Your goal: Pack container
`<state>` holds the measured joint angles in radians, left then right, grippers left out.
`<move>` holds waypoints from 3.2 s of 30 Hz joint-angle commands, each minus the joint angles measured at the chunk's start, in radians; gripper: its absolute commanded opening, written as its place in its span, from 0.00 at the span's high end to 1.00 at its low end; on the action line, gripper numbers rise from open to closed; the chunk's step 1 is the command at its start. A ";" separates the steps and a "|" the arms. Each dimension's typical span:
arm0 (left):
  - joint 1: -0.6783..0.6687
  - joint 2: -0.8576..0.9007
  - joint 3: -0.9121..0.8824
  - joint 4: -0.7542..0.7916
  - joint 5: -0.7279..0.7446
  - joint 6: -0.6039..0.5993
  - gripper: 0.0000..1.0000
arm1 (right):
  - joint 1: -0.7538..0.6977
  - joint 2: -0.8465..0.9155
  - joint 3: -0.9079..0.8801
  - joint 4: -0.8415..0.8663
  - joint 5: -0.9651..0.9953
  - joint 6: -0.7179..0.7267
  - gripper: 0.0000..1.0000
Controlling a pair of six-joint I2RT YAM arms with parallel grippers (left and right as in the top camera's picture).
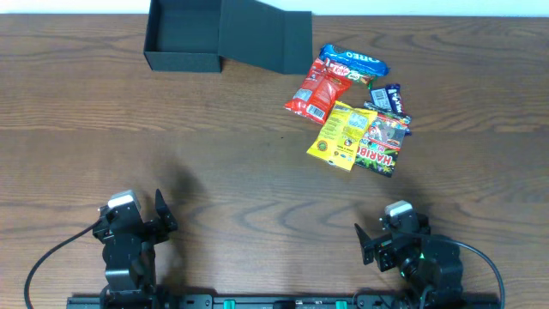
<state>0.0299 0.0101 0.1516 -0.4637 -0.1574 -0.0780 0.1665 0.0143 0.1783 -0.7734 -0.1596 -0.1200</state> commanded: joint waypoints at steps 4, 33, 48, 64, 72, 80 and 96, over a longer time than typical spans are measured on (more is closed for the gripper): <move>0.003 -0.006 -0.020 0.000 -0.009 0.010 0.05 | -0.008 -0.009 -0.008 0.000 0.002 0.011 0.01; 0.003 -0.006 -0.020 0.000 -0.009 0.010 0.05 | -0.008 -0.009 -0.008 0.000 0.002 0.011 0.01; 0.003 -0.006 -0.020 0.000 -0.009 0.010 0.05 | -0.008 -0.009 -0.008 0.000 0.002 0.011 0.01; 0.003 -0.006 -0.020 0.011 0.007 -0.005 0.05 | -0.008 -0.009 -0.008 0.000 0.002 0.011 0.01; 0.003 -0.006 -0.020 0.005 0.410 -0.155 0.05 | -0.008 -0.009 -0.008 0.000 0.002 0.011 0.01; 0.002 0.000 0.008 -0.039 0.705 -0.185 0.04 | -0.008 -0.009 -0.008 0.000 0.002 0.011 0.01; 0.002 0.813 0.670 -0.145 0.375 0.174 0.05 | -0.008 -0.009 -0.008 0.000 0.002 0.011 0.01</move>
<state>0.0299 0.6670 0.7406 -0.6033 0.2657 -0.0082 0.1665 0.0124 0.1772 -0.7734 -0.1600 -0.1200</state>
